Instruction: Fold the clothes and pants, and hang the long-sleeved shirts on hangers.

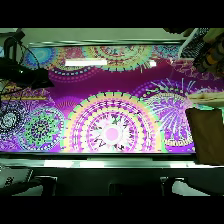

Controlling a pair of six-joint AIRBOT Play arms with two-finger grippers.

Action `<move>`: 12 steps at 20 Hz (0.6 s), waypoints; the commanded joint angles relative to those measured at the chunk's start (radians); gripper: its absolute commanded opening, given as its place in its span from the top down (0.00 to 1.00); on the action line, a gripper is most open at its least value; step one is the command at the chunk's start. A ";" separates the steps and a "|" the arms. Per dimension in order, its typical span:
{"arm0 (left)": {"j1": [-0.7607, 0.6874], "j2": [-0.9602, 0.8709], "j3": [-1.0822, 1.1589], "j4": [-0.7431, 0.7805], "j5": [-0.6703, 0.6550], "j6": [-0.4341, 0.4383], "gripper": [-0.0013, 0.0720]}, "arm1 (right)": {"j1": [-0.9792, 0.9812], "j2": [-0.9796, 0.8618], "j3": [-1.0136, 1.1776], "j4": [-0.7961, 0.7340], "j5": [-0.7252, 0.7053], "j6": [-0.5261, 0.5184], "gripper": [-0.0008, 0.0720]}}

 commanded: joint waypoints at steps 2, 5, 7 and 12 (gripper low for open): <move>0.001 0.001 0.000 0.000 -0.008 0.001 0.96 | 0.000 0.029 0.000 -0.103 0.169 -0.040 0.95; 0.001 0.001 0.000 0.000 -0.008 0.001 0.96 | 0.000 0.033 0.000 -0.109 0.275 -0.140 0.95; 0.001 0.001 0.000 0.000 -0.007 0.004 0.96 | 0.000 0.032 -0.001 -0.114 0.322 -0.236 0.95; 0.001 0.001 0.000 0.000 -0.007 0.005 0.96 | 0.000 0.032 -0.070 -0.119 0.404 -0.420 0.95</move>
